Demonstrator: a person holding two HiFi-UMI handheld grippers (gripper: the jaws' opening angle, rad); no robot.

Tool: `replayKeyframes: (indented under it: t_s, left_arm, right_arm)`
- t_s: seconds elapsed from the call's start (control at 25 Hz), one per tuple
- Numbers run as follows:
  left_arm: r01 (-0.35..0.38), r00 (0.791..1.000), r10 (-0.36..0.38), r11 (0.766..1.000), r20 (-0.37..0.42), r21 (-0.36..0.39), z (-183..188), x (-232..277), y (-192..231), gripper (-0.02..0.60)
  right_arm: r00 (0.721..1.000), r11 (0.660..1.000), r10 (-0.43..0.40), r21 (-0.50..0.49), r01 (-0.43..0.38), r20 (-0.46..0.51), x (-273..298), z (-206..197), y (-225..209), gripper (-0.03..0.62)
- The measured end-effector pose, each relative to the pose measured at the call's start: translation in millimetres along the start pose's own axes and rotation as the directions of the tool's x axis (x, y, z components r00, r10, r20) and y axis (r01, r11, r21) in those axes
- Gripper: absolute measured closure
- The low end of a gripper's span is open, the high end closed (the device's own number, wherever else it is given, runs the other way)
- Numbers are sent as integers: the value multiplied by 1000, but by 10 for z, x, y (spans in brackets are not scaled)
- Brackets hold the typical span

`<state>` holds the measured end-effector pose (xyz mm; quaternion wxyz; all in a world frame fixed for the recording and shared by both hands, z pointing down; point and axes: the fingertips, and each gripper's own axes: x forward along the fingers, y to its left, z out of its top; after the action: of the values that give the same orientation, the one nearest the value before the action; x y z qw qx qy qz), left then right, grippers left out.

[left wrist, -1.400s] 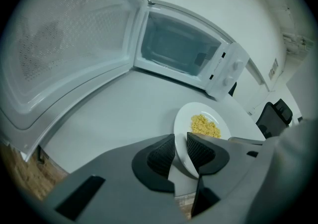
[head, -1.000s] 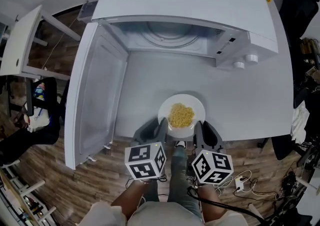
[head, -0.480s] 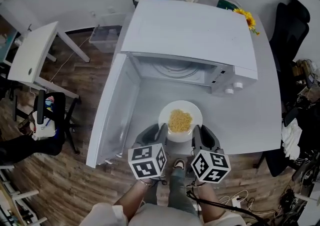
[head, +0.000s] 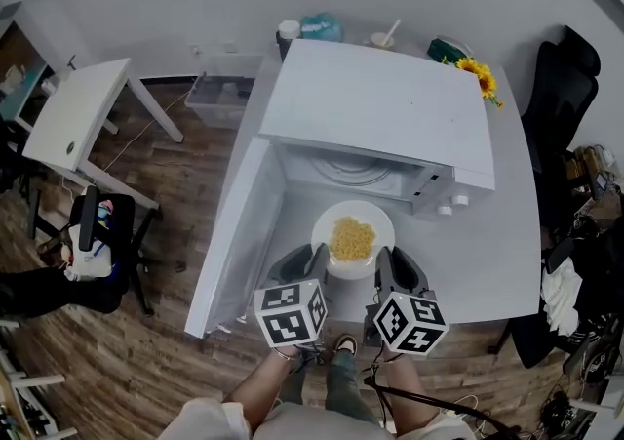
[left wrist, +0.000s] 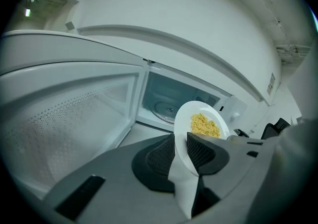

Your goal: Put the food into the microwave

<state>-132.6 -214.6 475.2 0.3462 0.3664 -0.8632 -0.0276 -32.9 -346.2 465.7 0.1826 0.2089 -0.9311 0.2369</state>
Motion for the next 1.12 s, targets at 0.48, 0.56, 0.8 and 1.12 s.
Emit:
replayKeyframes:
  t_s: [0.48, 0.56, 0.8, 1.12]
  left_arm:
    - [-5, 1000, 5, 1000, 24, -13, 237, 400, 34, 285]
    - [-10, 1000, 10, 1000, 24, -16, 277, 504, 53, 287]
    - [-7, 1000, 7, 1000, 14, -29, 368, 842, 105, 287]
    - [-14, 1000, 14, 999, -4, -49, 454, 1292, 201, 287]
  right_arm:
    - [999, 1000, 12, -14, -12, 33, 432, 215, -71, 523]
    - [999, 1000, 13, -15, -13, 36, 537, 243, -90, 523]
    - [998, 1000, 13, 9, -13, 58, 855, 317, -173, 526]
    - [997, 999, 17, 42, -20, 76, 1301, 396, -271, 531]
